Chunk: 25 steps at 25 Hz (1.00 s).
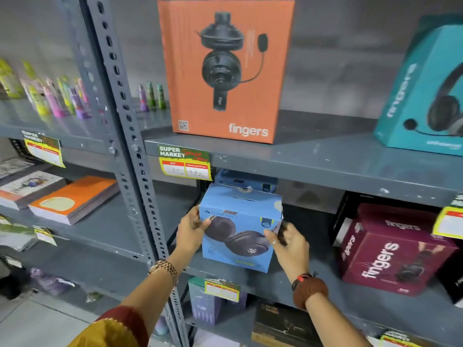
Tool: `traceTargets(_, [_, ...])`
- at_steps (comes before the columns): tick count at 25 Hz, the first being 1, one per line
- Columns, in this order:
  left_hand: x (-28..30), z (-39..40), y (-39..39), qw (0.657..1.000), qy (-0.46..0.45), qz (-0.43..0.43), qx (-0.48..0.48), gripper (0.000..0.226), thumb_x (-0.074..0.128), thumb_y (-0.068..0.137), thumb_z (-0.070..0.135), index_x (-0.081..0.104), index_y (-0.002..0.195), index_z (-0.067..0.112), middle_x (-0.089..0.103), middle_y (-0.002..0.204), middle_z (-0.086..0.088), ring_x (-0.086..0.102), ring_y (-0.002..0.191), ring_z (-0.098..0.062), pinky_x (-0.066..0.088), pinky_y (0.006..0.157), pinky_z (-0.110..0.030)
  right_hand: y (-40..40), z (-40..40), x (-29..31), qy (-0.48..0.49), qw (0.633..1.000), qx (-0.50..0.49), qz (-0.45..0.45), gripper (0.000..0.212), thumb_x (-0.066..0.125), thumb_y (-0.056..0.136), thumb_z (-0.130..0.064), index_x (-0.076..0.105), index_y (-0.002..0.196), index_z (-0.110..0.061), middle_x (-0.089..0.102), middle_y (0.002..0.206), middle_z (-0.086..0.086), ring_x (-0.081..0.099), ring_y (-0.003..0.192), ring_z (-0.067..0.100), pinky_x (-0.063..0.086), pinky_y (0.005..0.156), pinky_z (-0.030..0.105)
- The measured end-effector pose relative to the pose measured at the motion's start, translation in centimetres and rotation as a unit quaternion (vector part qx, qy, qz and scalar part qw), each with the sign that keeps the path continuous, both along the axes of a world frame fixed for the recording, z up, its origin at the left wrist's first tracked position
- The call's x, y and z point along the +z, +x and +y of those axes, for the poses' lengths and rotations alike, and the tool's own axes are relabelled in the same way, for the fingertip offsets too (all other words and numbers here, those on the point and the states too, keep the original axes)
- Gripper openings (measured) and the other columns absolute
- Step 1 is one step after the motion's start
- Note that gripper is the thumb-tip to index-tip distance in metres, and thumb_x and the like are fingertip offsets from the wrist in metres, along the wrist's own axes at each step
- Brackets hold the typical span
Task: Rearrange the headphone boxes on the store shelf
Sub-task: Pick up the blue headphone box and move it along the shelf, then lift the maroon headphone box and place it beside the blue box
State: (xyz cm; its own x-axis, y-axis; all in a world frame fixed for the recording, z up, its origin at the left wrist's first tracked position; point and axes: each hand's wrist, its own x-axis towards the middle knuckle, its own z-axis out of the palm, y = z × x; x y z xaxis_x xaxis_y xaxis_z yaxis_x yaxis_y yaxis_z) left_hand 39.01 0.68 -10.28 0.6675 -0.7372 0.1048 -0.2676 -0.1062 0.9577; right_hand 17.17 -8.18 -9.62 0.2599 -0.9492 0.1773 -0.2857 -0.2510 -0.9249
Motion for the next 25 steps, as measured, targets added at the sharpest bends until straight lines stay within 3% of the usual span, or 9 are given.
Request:
traceTargets(2, [-0.5, -0.7, 1.5, 1.000, 0.007, 0.011, -0.001, 0.033, 0.060, 0.088, 0.016, 0.055, 0.120, 0.020, 0.072, 0.096, -0.008, 0.068, 0.094, -0.027, 0.055, 0.084, -0.052, 1.6, -0.4, -0.8, 0.012, 1.000, 0.001, -0.010, 0.031, 0.074, 0.075, -0.022, 0.065, 0.103, -0.014, 0.076, 0.091, 0.002, 0.072, 0.085, 0.011, 0.057, 0.083, 0.028])
traceTargets(4, [-1.2, -1.2, 2.4, 0.999, 0.018, 0.027, -0.002, 0.035, 0.061, 0.088, 0.018, 0.055, 0.122, 0.017, 0.072, 0.099, -0.005, 0.068, 0.097, -0.025, 0.055, 0.085, -0.050, 2.5, -0.7, -1.3, 0.020, 1.000, 0.000, -0.013, 0.032, 0.073, 0.076, -0.021, 0.064, 0.106, -0.011, 0.075, 0.092, 0.002, 0.069, 0.076, -0.006, 0.053, 0.077, 0.012])
traceTargets(7, [-1.5, -1.3, 2.7, 0.999, 0.028, 0.033, -0.013, 0.039, 0.062, 0.087, 0.022, 0.054, 0.125, 0.017, 0.073, 0.106, -0.005, 0.068, 0.099, -0.020, 0.054, 0.088, -0.045, 2.5, -0.8, -1.3, 0.025, 1.000, 0.006, -0.006, 0.038, 0.073, 0.077, -0.022, 0.064, 0.112, -0.011, 0.073, 0.096, -0.003, 0.063, 0.073, -0.020, 0.052, 0.080, 0.012])
traceTargets(12, [-2.2, -0.7, 3.3, 0.995, 0.005, 0.100, -0.004, 0.055, 0.068, 0.082, 0.015, 0.048, 0.133, 0.011, 0.061, 0.128, -0.002, 0.059, 0.115, -0.018, 0.048, 0.099, -0.039, -0.2, -1.3, -2.4, 0.074, 0.996, 0.041, -0.002, 0.049, 0.070, 0.080, -0.014, 0.057, 0.127, -0.005, 0.062, 0.117, -0.003, 0.059, 0.110, 0.013, 0.045, 0.101, 0.029])
traceTargets(15, [-3.1, 0.8, 0.8, 0.991, 0.000, 0.095, 0.093, 0.050, 0.066, 0.084, 0.013, 0.050, 0.130, 0.010, 0.062, 0.116, -0.002, 0.059, 0.100, -0.018, 0.049, 0.089, -0.034, -5.0, -1.4, -4.3, 0.093, 0.995, 0.024, 0.006, 0.041, 0.066, 0.084, -0.014, 0.060, 0.123, -0.007, 0.065, 0.121, 0.004, 0.059, 0.114, 0.017, 0.044, 0.105, 0.036])
traceTargets(17, [-4.1, 1.6, -1.9, 0.986, -0.013, 0.099, 0.134, 0.041, 0.063, 0.086, 0.012, 0.052, 0.124, 0.008, 0.063, 0.102, -0.004, 0.059, 0.089, -0.022, 0.051, 0.085, -0.039, -8.9, -1.8, -5.5, 0.099, 0.995, 0.015, 0.008, 0.035, 0.064, 0.085, -0.013, 0.062, 0.119, -0.005, 0.067, 0.119, 0.010, 0.060, 0.113, 0.022, 0.045, 0.105, 0.041])
traceTargets(20, [-6.0, 1.6, -7.7, 0.980, -0.016, 0.135, 0.142, 0.022, 0.060, 0.088, 0.017, 0.057, 0.110, 0.015, 0.062, 0.092, -0.006, 0.060, 0.085, -0.028, 0.051, 0.086, -0.048, -15.9, -3.0, -6.9, 0.117, 0.993, 0.012, 0.009, 0.025, 0.064, 0.085, -0.009, 0.066, 0.111, -0.011, 0.070, 0.109, 0.009, 0.062, 0.111, 0.025, 0.049, 0.098, 0.035])
traceTargets(22, [-7.0, 0.9, -12.3, 0.981, -0.003, 0.157, 0.116, 0.014, 0.058, 0.089, 0.018, 0.060, 0.103, 0.015, 0.064, 0.085, -0.001, 0.060, 0.079, -0.028, 0.051, 0.080, -0.047, -20.2, -4.2, -7.8, 0.139, 0.990, 0.010, 0.003, 0.023, 0.064, 0.085, -0.007, 0.066, 0.098, -0.025, 0.071, 0.099, 0.001, 0.064, 0.109, 0.026, 0.054, 0.088, 0.020])
traceTargets(25, [-7.3, -1.7, -20.5, 0.983, 0.001, 0.173, 0.052, 0.010, 0.054, 0.092, 0.013, 0.060, 0.093, 0.021, 0.063, 0.083, 0.001, 0.057, 0.071, -0.020, 0.052, 0.061, -0.027, -27.3, -6.4, -9.0, 0.172, 0.985, -0.010, 0.002, 0.024, 0.063, 0.085, -0.005, 0.064, 0.093, -0.028, 0.071, 0.099, 0.004, 0.064, 0.109, 0.027, 0.054, 0.079, 0.013])
